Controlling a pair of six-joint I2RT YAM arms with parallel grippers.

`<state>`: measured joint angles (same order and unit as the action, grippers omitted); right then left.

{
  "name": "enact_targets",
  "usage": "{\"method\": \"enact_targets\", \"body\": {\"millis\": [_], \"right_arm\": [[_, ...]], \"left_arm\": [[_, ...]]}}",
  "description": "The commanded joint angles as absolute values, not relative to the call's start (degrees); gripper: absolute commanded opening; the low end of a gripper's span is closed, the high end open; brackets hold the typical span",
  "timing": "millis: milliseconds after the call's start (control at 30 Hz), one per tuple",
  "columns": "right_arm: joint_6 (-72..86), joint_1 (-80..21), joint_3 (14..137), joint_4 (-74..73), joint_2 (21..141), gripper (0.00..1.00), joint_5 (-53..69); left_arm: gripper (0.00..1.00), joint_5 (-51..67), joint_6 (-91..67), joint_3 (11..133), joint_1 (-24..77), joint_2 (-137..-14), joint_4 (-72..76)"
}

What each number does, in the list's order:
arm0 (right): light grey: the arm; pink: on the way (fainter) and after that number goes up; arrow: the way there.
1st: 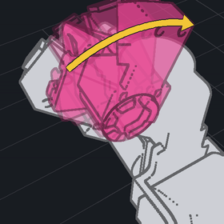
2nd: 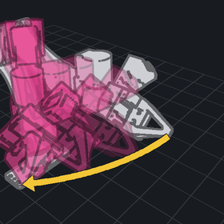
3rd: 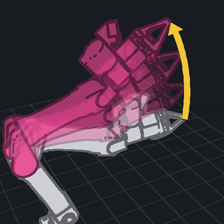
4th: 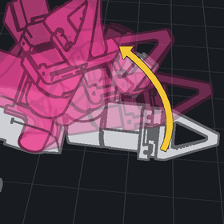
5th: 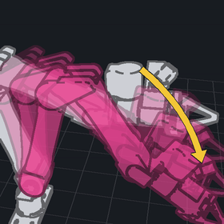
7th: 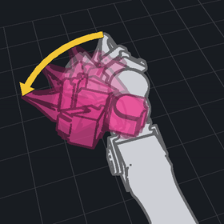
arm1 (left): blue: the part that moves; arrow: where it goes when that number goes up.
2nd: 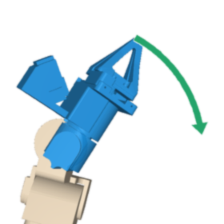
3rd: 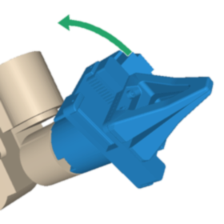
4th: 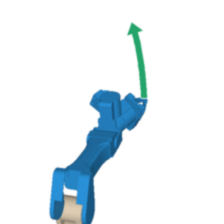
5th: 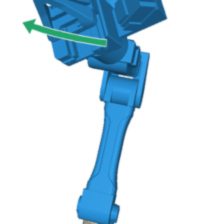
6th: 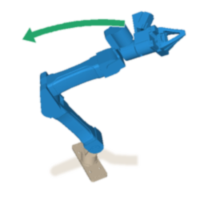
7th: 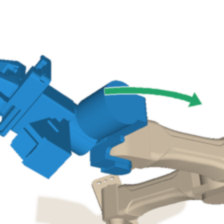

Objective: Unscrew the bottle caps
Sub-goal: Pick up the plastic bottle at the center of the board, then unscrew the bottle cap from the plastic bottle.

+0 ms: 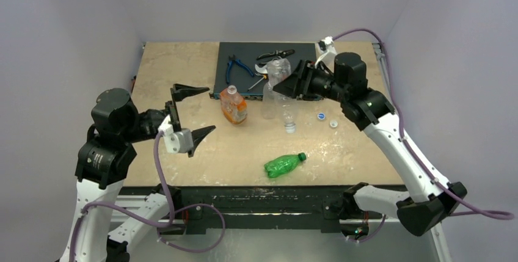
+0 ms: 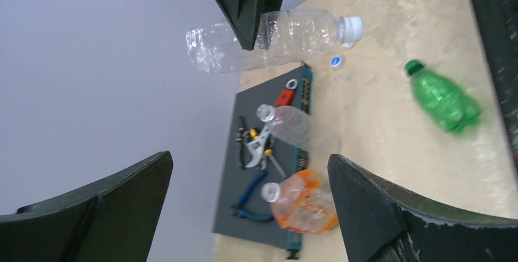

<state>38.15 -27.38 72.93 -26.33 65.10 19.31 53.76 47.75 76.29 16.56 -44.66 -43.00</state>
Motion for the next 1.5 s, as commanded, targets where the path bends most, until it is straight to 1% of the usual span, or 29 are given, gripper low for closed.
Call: {"method": "enact_targets", "body": {"millis": [0,67,133,200,333,400,500,600,833,967,1233,1333,1467], "right_arm": [[39.25,-33.15,81.14,-26.03,70.75,0.65,31.23],[37.96,-37.44,84.86,-27.90,73.70,0.68,30.35],[37.75,-40.85,87.09,-28.73,76.71,0.68,30.53],[37.71,-43.93,88.83,-29.83,79.40,0.69,29.92],[38.85,-46.09,91.58,-30.14,82.48,0.69,30.58],[40.03,-46.92,92.98,-29.43,83.59,0.69,31.41],[40.92,-48.36,95.49,-29.55,85.57,0.69,32.12],[41.04,-49.31,97.11,-30.46,87.04,0.69,32.28],[42.10,-53.04,98.14,-29.28,90.24,0.68,32.65],[42.65,-54.97,99.32,-28.90,92.48,0.67,32.65],[44.08,-57.05,102.22,-27.33,94.70,0.67,33.30],[44.25,-57.39,102.95,-27.09,95.17,0.67,33.46],[44.25,-57.39,103.20,-27.05,95.19,0.67,33.75]], "left_arm": [[1.00,50.91,78.37,76.57,16.52,-42.86,-47.67],[1.00,50.85,88.25,75.07,16.51,-41.99,-49.07],[1.00,51.09,96.39,73.00,16.44,-40.93,-49.72],[1.00,51.11,101.42,71.59,16.44,-40.53,-49.30],[1.00,48.80,115.81,70.74,16.44,-40.57,-55.87],[1.00,48.03,120.62,69.30,16.44,-39.72,-57.24],[1.00,46.38,124.35,66.36,16.44,-38.10,-56.76],[1.00,43.89,128.03,65.75,16.44,-37.75,-59.62],[1.00,43.13,123.93,64.91,16.36,-37.35,-56.15],[1.00,43.24,119.82,63.26,16.42,-36.03,-50.69],[1.00,40.31,119.50,63.10,16.43,-36.12,-53.46],[0.95,40.34,119.74,63.13,16.43,-35.96,-54.13],[0.80,40.34,119.39,63.73,16.44,-36.10,-54.62]]}}
